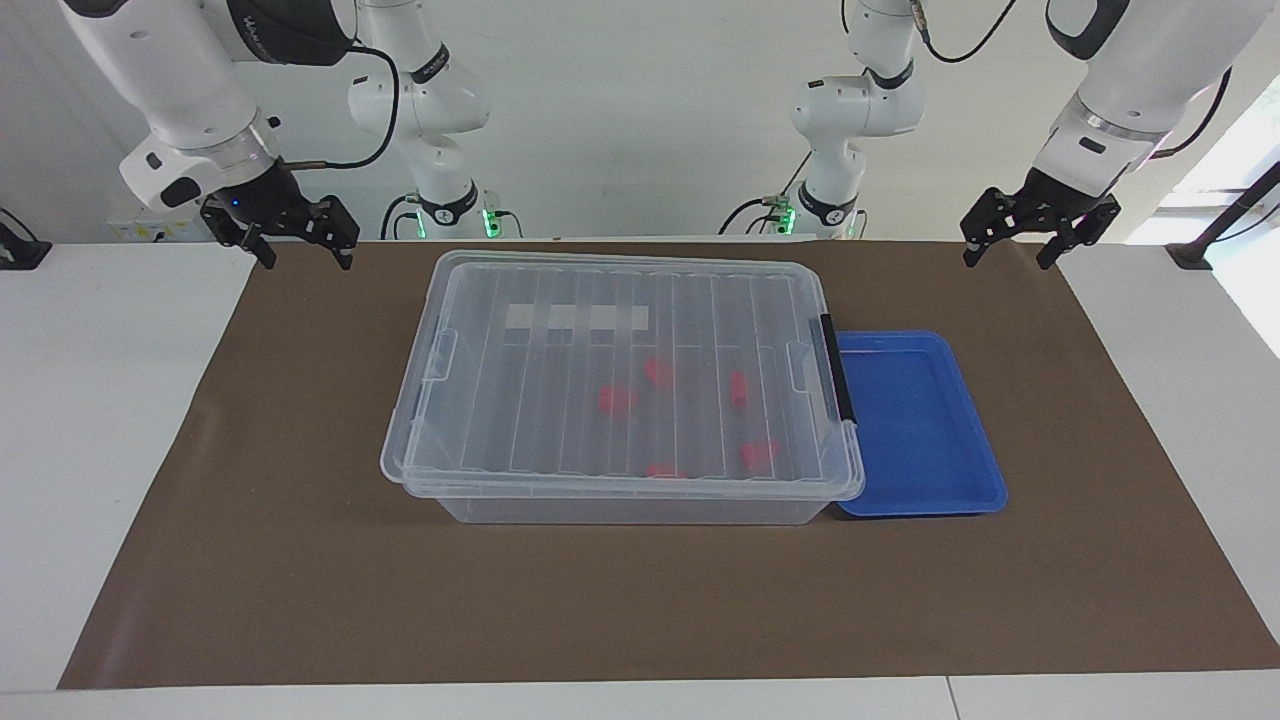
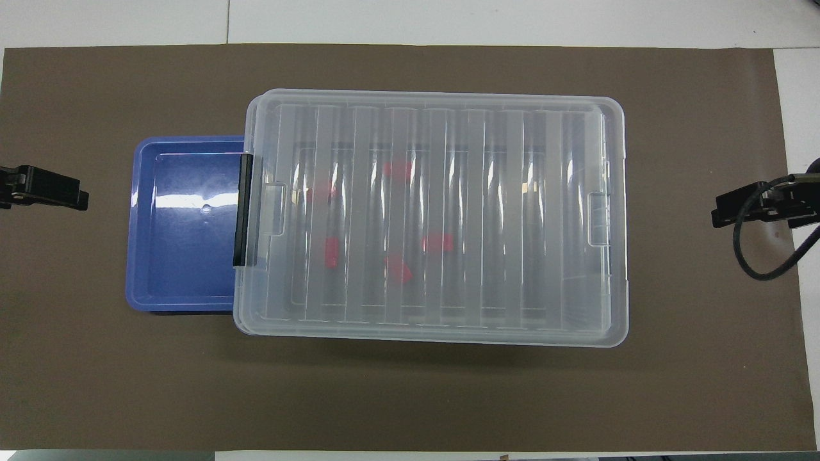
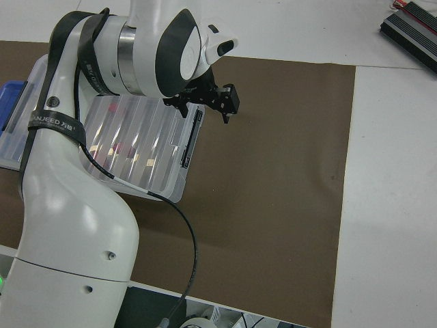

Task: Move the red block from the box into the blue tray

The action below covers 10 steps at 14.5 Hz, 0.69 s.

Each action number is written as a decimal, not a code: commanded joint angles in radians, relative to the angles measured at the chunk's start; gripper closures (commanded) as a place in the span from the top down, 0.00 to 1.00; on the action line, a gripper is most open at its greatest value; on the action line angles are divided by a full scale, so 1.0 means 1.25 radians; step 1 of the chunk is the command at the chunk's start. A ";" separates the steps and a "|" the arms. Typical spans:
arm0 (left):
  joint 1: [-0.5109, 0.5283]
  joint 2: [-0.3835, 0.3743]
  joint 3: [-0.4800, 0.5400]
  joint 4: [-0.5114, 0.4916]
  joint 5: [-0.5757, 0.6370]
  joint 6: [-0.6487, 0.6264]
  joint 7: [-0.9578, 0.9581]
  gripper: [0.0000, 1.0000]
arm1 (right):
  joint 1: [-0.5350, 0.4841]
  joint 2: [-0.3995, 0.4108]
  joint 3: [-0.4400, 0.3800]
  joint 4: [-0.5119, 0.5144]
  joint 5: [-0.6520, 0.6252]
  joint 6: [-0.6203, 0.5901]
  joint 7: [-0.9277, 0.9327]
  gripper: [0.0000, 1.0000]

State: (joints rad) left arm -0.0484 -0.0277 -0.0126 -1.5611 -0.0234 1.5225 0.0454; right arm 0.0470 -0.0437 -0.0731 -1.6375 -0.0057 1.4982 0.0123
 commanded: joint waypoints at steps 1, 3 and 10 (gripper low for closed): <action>0.009 -0.023 -0.005 -0.022 -0.007 -0.002 0.012 1.00 | -0.009 0.004 0.007 0.009 0.012 -0.001 -0.002 1.00; 0.009 -0.023 -0.005 -0.024 -0.007 0.001 0.012 1.00 | -0.009 0.004 0.007 0.009 0.013 -0.001 0.009 1.00; 0.009 -0.025 -0.005 -0.024 -0.007 -0.008 0.009 1.00 | -0.011 0.001 0.041 -0.021 0.023 0.097 0.012 1.00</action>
State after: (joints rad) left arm -0.0484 -0.0277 -0.0127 -1.5611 -0.0234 1.5215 0.0454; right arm 0.0467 -0.0406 -0.0527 -1.6424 0.0030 1.5739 0.0123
